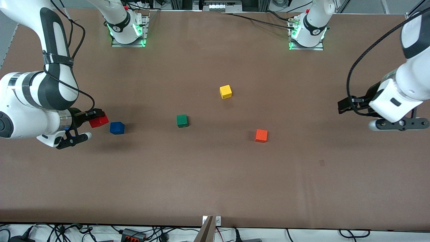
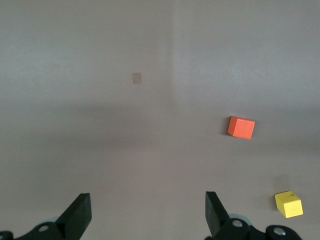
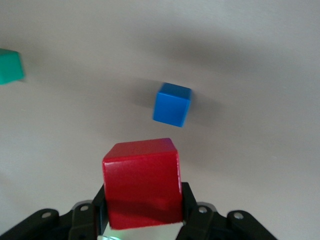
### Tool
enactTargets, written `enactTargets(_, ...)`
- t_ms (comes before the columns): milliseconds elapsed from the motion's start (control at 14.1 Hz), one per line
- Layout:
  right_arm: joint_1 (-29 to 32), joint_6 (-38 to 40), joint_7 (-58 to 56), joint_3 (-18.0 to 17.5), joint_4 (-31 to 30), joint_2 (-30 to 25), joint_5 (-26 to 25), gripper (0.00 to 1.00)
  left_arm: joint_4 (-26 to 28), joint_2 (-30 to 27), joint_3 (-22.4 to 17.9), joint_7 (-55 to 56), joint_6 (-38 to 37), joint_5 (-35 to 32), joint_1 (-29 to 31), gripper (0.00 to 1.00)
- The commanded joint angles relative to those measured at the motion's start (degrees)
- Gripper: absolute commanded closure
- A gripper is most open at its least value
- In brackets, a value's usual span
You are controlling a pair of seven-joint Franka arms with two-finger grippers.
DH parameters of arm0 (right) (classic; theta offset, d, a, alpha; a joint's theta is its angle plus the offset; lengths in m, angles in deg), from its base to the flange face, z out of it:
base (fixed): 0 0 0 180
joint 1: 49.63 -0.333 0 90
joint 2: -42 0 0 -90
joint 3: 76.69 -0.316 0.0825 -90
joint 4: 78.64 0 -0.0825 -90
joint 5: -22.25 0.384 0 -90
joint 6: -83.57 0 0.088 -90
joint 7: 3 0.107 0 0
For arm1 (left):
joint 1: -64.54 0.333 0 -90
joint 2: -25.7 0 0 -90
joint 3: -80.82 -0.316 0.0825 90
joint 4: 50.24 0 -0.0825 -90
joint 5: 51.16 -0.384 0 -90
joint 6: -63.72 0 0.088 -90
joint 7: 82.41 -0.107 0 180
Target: Pass red block to right arm, stack on blue
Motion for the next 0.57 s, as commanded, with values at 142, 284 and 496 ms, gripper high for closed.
enactTargets(142, 0.0, -1.7, 0.8, -0.5, -2.5, -0.1, -2.0, 0.97, 4.4, -4.6, -1.6, -3.4, 0.5, 2.8, 2.8, 0.0)
enactTargets(284, 0.0, -3.2, 0.9, -0.4, -3.0, 0.4, -2.1, 0.97, 14.6, -10.9, -8.3, -4.4, 8.7, 3.7, -1.3, 0.0)
enactTargets(496, -1.0, -5.4, 5.5, -0.4, -4.5, 0.4, -3.6, 0.98, 26.5, -20.5, -8.9, -5.4, 13.0, 3.6, -2.5, 0.0)
